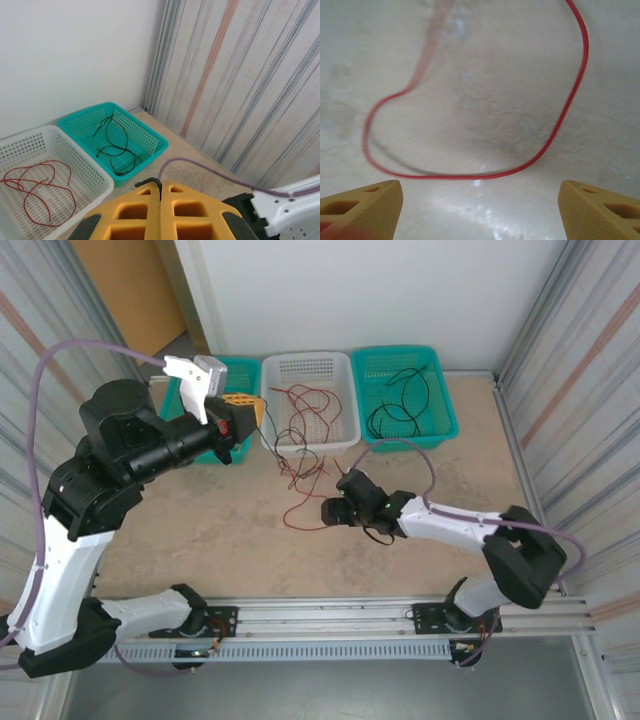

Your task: Untangle the cables

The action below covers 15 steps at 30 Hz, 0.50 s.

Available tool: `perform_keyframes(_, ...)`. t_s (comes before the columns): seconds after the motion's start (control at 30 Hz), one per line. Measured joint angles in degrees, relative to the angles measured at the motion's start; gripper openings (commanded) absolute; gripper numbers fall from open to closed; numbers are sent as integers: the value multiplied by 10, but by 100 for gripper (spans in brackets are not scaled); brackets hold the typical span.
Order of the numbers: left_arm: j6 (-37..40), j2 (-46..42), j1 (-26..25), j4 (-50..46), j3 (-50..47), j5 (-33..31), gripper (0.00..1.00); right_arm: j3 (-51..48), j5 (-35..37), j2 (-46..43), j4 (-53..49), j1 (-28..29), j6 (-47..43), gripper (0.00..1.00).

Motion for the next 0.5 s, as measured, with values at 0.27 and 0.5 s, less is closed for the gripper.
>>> perform_keyframes(0.27, -2, 11, 2, 0, -23, 31, 0, 83, 35, -197, -22, 59, -26, 85)
perform_keyframes(0.5, -11, 15, 2, 7, -30, 55, 0, 159, 11, -165, -19, 68, -37, 82)
